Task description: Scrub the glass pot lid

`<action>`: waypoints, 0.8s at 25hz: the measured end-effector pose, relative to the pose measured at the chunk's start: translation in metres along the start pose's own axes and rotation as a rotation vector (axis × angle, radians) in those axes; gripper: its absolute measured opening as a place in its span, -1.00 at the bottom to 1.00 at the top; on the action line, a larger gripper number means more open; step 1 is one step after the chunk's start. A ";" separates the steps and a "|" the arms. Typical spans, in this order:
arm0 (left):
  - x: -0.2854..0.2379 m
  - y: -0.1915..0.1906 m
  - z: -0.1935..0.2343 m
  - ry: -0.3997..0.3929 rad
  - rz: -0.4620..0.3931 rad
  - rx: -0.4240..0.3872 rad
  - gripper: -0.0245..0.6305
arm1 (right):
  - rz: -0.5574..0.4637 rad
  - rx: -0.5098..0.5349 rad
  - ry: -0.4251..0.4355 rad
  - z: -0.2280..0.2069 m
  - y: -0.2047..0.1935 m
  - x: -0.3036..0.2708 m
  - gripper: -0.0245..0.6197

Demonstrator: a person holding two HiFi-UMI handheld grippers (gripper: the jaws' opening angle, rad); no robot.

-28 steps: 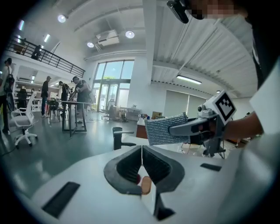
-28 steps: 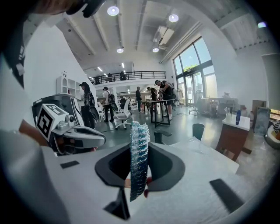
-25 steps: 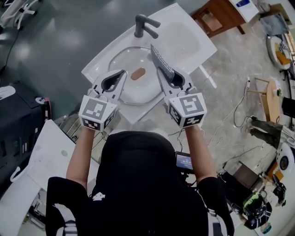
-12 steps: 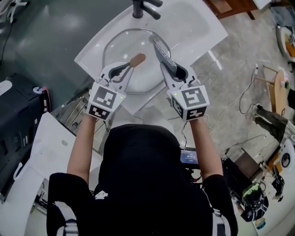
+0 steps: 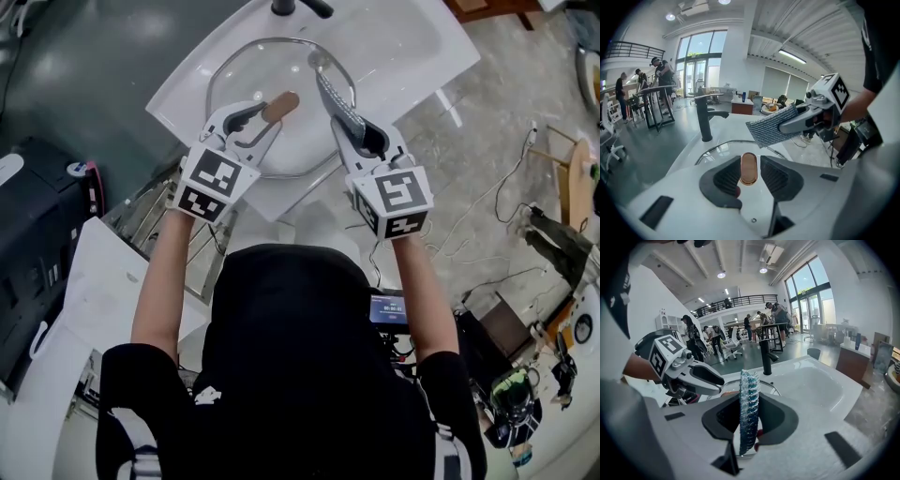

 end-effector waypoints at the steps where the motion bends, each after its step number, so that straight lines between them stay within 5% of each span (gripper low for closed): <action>1: -0.003 -0.001 0.000 0.003 0.009 -0.015 -0.59 | 0.003 -0.001 0.000 -0.001 -0.002 -0.001 -0.71; 7: -0.016 -0.009 0.000 -0.015 0.081 -0.090 -0.28 | 0.013 -0.003 0.000 0.002 -0.010 -0.002 -0.71; 20: -0.044 -0.014 -0.009 -0.033 0.197 -0.295 -0.22 | 0.027 -0.011 -0.006 0.003 -0.018 -0.002 -0.71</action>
Point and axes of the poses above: the fingertips, and each gripper's own axes: x backward along the fingers, z to its left, y out of its top, the point moved 2 cm from there along x, backward along the fingers, and after that the axes turned 5 degrees about z, right-handed, at the moved point
